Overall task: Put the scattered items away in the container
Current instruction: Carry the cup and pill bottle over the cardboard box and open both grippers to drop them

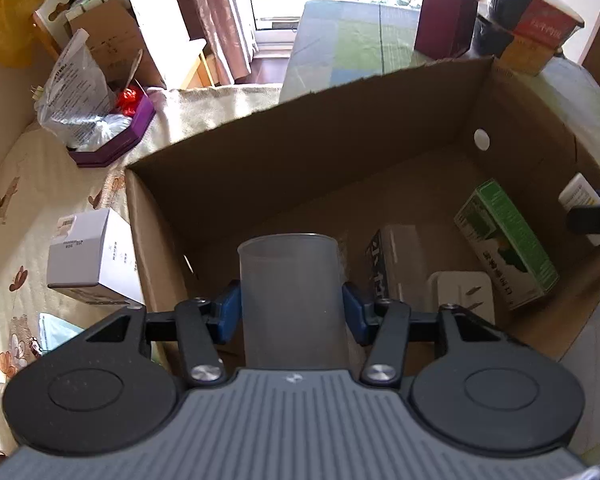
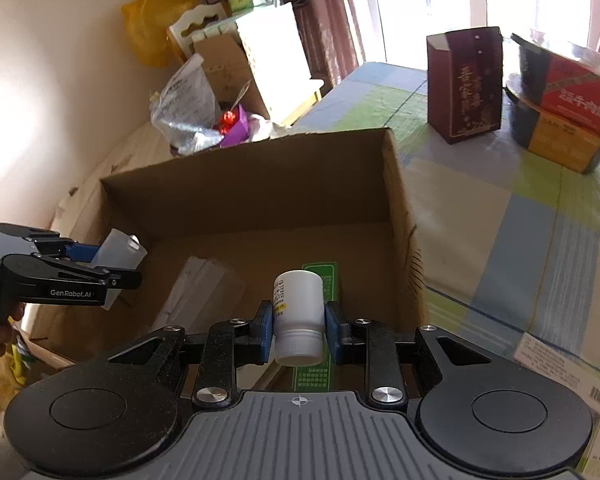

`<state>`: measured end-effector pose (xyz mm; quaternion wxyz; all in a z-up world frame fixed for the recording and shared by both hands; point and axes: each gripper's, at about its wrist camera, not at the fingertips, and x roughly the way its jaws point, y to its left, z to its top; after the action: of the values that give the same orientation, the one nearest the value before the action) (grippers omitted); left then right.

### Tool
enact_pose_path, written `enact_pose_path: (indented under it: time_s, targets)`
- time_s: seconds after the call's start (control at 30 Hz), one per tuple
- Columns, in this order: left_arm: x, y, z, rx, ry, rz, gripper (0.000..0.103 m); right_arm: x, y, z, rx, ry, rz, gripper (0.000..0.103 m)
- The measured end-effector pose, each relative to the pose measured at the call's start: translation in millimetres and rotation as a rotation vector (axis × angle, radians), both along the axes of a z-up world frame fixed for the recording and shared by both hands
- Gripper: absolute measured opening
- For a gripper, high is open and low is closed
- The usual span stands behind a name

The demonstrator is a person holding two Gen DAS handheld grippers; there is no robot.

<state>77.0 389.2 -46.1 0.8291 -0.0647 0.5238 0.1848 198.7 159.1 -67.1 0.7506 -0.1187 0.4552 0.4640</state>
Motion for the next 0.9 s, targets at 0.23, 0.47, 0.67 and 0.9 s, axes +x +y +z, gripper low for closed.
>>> enact_pose_path:
  time_s: [0.23,0.47,0.67,0.9]
  targets:
    - [3.6,-3.9,-5.9,0.065,0.034,-0.035,0.048,0.8,11.0,-11.1,-0.026,0.0,0.026,0.03]
    - [8.7,-2.9,-7.3,0.104,0.043,-0.055,0.051,0.6,20.8,-19.8,-0.041,0.0,0.05,0.03]
    - [10.8,-3.7,-6.1,0.114,0.043,-0.068,0.054,-3.1,30.6,-26.4,-0.057,-0.013,0.073,0.03]
    - [13.7,-2.7,-5.1,0.143,0.041,-0.081,0.055,-5.4,43.2,-36.1,-0.075,-0.046,0.111,0.03]
